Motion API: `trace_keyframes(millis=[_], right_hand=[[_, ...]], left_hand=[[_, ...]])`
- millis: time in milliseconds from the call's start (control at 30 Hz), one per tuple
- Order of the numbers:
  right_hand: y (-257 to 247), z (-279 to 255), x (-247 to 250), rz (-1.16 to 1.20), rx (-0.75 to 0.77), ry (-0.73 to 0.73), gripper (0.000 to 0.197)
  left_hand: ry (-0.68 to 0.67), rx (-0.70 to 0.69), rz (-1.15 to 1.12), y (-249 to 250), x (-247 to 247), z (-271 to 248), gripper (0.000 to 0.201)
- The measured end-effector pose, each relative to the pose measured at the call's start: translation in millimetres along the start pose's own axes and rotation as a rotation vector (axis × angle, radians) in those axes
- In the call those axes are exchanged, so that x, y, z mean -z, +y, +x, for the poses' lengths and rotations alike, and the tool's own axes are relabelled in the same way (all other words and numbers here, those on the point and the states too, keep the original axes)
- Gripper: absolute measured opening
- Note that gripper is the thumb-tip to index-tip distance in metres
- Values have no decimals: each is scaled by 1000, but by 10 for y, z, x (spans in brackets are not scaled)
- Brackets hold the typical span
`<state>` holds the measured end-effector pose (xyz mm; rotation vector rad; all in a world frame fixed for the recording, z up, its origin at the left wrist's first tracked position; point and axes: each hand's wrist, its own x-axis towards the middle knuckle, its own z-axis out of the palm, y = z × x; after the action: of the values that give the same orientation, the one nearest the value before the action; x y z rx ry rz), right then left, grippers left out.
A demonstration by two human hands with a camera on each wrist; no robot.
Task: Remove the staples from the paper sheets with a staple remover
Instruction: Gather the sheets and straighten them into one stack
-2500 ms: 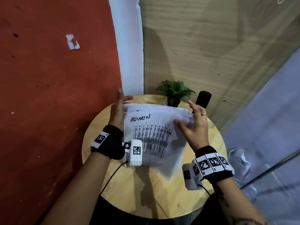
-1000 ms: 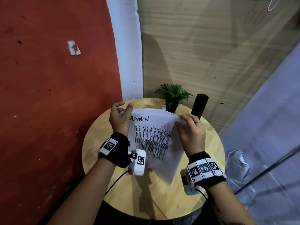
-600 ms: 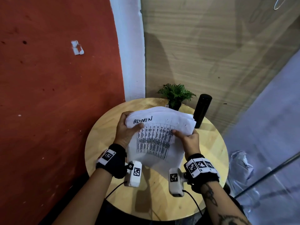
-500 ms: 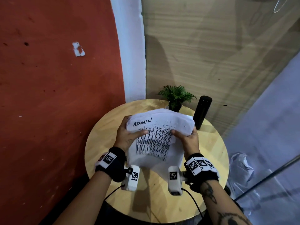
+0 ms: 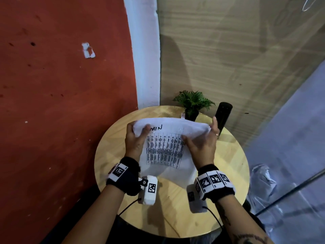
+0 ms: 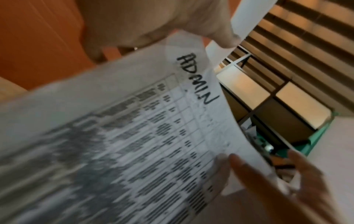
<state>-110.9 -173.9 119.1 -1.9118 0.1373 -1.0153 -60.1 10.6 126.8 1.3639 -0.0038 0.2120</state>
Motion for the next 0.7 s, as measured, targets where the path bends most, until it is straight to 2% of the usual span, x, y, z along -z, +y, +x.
trace_keyframes(millis=[67,133,200,400,500,533,600,667,700], right_hand=[[-24,38,19,-248,219,-50,82],[-6,48,19,-416,312,-100,58],[21,33,24,-460,295,-105,47],[-16,43,51,-445,247,-114,40],[-41,73,61,-408,252,-84,50],[29,65,56,-343,215,-82,60],[180,-12,81,-81,18,-105,83],[402,-169,105,220,-351,-178,95],[517,-249,103,281,-534,-232,93]], left_hand=[[112,-10,-31,46,-70,80,51],[198,5,-49,77,-153,155,46],[226,12,-35,73,-219,192,35],[226,-44,60,69,-227,205,24],[190,-37,58,127,-220,163,20],[148,-15,37,117,-183,152,27],[-25,-2,-22,-54,-8,161,59],[-229,30,23,-330,217,166,87],[-292,73,114,-506,309,157,89]])
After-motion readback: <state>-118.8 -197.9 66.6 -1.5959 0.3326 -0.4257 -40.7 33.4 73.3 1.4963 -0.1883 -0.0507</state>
